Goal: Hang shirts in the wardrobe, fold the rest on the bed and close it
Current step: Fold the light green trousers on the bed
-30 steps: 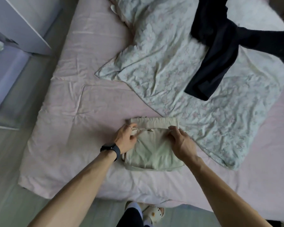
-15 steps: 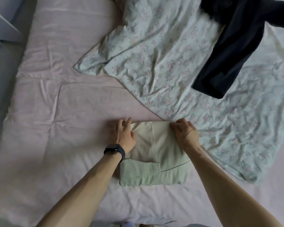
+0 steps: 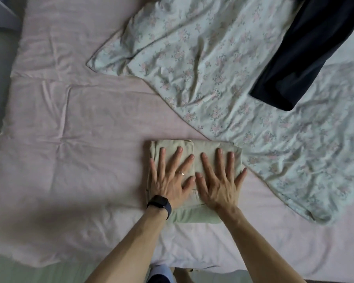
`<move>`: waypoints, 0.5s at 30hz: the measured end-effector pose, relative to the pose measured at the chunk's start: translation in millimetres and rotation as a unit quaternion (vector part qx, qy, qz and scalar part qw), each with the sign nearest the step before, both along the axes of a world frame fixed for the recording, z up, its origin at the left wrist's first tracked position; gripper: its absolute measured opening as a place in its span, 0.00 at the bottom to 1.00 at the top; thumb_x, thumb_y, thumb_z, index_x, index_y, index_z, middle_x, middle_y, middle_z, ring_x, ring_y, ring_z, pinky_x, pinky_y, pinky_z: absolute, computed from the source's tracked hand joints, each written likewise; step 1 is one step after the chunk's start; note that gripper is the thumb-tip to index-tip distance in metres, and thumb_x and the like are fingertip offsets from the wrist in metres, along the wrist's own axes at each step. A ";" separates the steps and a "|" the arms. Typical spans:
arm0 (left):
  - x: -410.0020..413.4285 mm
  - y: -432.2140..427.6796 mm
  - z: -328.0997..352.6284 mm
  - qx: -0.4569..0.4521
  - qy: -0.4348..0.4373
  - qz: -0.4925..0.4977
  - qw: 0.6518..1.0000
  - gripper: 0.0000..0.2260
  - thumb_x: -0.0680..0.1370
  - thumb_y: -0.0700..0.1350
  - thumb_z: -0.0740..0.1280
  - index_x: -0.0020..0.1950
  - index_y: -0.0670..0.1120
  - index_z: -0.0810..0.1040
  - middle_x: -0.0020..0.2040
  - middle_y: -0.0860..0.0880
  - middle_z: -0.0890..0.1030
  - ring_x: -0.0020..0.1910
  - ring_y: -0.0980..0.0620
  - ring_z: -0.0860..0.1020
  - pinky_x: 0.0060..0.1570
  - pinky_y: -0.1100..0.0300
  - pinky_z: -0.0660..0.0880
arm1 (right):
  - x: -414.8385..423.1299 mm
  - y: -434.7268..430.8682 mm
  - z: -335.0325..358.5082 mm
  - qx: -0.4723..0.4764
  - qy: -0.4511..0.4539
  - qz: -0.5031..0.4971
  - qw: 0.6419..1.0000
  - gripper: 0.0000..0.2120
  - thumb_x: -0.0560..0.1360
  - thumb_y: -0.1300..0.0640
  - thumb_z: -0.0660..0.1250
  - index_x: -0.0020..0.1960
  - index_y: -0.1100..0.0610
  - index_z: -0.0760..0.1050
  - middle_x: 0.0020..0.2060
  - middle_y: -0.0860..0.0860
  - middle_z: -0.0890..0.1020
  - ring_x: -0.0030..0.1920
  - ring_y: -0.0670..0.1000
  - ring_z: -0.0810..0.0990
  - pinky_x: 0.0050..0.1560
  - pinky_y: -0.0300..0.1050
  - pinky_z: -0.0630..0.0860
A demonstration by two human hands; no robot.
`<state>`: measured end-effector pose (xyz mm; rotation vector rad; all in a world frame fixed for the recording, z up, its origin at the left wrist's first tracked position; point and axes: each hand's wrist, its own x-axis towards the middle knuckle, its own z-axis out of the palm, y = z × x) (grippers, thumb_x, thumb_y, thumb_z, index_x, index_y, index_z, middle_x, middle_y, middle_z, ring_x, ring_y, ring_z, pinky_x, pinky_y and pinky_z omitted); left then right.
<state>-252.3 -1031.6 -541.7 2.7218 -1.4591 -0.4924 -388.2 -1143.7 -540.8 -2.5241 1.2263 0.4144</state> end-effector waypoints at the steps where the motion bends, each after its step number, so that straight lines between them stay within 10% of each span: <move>1: 0.0 -1.4 -8.4 0.001 -0.006 0.007 1.000 0.31 0.77 0.66 0.58 0.79 0.66 0.52 0.82 0.57 0.48 0.80 0.38 0.44 0.74 0.31 0.46 | 0.0 -1.8 -8.8 -0.003 -0.002 0.000 1.000 0.30 0.80 0.32 0.46 0.80 0.35 0.42 0.81 0.46 0.40 0.80 0.56 0.35 0.72 0.77 0.43; 15: -0.9 -6.1 -47.8 -0.029 -0.025 0.010 0.999 0.32 0.77 0.66 0.57 0.80 0.65 0.53 0.82 0.55 0.47 0.80 0.37 0.46 0.72 0.28 0.48 | 0.1 -4.7 -48.4 0.009 -0.046 -0.018 0.999 0.31 0.80 0.31 0.46 0.80 0.34 0.42 0.82 0.46 0.41 0.81 0.57 0.37 0.74 0.75 0.46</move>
